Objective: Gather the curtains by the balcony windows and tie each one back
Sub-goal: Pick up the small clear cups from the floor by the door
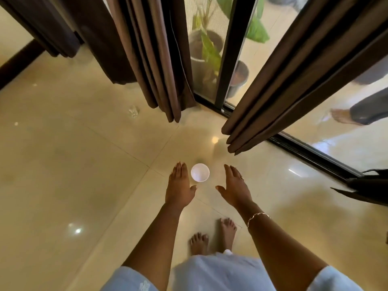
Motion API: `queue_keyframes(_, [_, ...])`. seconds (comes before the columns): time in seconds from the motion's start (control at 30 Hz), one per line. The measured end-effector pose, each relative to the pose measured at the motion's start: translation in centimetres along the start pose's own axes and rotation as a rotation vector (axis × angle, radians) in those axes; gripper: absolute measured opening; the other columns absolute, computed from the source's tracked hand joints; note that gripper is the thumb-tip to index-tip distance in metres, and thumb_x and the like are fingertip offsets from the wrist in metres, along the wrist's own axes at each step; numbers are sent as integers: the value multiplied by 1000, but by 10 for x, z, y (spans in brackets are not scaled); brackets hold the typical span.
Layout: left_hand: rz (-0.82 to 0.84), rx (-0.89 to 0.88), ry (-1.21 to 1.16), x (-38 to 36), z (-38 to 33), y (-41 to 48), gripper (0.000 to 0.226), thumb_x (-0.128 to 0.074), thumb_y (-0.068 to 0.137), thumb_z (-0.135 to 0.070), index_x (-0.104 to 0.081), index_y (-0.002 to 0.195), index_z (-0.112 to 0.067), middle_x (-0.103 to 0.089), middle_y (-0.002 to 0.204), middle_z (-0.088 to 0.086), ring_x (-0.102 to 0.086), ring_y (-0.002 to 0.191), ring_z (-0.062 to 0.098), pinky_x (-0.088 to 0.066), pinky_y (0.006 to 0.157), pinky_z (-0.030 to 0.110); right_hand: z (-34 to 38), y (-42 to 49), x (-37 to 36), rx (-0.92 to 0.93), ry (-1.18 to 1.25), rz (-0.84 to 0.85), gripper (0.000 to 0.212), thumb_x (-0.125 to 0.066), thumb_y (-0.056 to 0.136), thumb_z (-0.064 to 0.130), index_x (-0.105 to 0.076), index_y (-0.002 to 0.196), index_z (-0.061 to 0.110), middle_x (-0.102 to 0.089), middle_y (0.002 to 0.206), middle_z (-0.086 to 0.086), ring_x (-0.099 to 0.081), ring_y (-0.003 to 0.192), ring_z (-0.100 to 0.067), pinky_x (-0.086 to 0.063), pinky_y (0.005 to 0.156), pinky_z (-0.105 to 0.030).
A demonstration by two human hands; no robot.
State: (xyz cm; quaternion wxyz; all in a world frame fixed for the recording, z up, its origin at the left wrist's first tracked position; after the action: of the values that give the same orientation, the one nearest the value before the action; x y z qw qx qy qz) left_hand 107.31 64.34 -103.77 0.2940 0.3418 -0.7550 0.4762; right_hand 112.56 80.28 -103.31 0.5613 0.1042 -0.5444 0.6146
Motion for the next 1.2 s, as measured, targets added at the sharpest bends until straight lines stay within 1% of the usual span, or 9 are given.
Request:
queue_keyframes(0.2, [15, 90, -138, -97, 35, 96, 80, -56, 90, -26, -4, 147, -4, -2, 157, 12, -6, 145, 23, -11, 116, 32, -50, 103, -96, -58, 91, 27, 78, -62, 86, 17, -14, 146, 6, -18, 154, -11, -21, 142, -27, -28, 111, -36])
queue_keyframes(0.37, [15, 320, -506, -174, 57, 175, 77, -56, 91, -24, -7, 147, -3, -9, 157, 12, -17, 143, 28, -23, 112, 35, -84, 192, -167, -103, 141, 65, 81, -67, 81, 8, -17, 145, 4, -26, 151, -13, -31, 138, -30, -33, 108, -38])
queue_keyframes(0.47, [-2, 488, -721, -210, 76, 213, 64, -50, 94, -24, -17, 146, -4, -24, 152, 14, -31, 136, 34, -32, 109, 40, -99, 232, -201, -50, 70, 100, 83, -68, 80, 6, -17, 145, 3, -22, 153, -14, -29, 139, -30, -31, 109, -38])
queue_keyframes(0.57, [-131, 729, -942, -240, 106, 233, 57, -33, 97, -43, -40, 133, 1, -46, 136, 21, -44, 124, 38, -33, 108, 48, -121, 263, -226, -79, 70, 95, 69, -63, 80, -1, -27, 139, -1, -33, 147, -16, -37, 133, -33, -36, 105, -40])
queue_keyframes(0.67, [-211, 924, -1207, -266, 117, 244, 66, -20, 96, -52, -43, 132, -1, -48, 134, 20, -44, 124, 40, -28, 110, 51, -135, 282, -238, -166, 170, 122, 50, -55, 83, -3, -37, 130, -2, -45, 135, -20, -46, 122, -35, -43, 95, -39])
queue_keyframes(0.8, [-183, 969, -1266, -289, 114, 250, 68, -19, 96, -53, -41, 134, -1, -46, 136, 20, -43, 125, 38, -28, 109, 47, -128, 299, -247, -157, 340, 192, 45, -45, 85, -6, -39, 129, -4, -46, 130, -20, -46, 118, -35, -43, 70, -26])
queue_keyframes(0.87, [-173, 954, -1261, -292, 111, 251, 68, -19, 96, -53, -41, 133, -1, -46, 136, 21, -43, 124, 39, -29, 108, 47, -122, 302, -249, -157, 405, 207, 33, -42, 84, -7, -45, 117, -4, -49, 119, -20, -47, 107, -28, -38, 78, -26])
queue_keyframes(1.03, [-207, 925, -1265, -275, 106, 242, 69, -20, 96, -55, -41, 134, -1, -47, 135, 21, -44, 123, 39, -32, 106, 46, -111, 290, -235, -165, 511, 174, 39, -40, 85, -7, -47, 123, -4, -50, 128, -21, -49, 113, -32, -41, 92, -34])
queue_keyframes(1.2, [-259, 771, -1314, -202, 78, 206, 72, -24, 93, -59, -44, 132, -3, -49, 135, 18, -46, 122, 38, -36, 106, 50, -95, 243, -178, -191, 697, 136, 35, -39, 81, -13, -52, 113, -10, -49, 97, -15, -43, 84, -25, -28, 52, -20])
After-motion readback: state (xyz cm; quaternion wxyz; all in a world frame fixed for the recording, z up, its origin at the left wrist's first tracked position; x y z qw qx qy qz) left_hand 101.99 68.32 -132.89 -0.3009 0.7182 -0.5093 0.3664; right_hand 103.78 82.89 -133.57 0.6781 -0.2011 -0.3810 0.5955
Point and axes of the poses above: each hand's wrist, its own y-axis towards the middle knuckle, its own x-axis out of the back of the hand, z = x × y, the point moved 7 cm from there along y, towards the middle knuckle
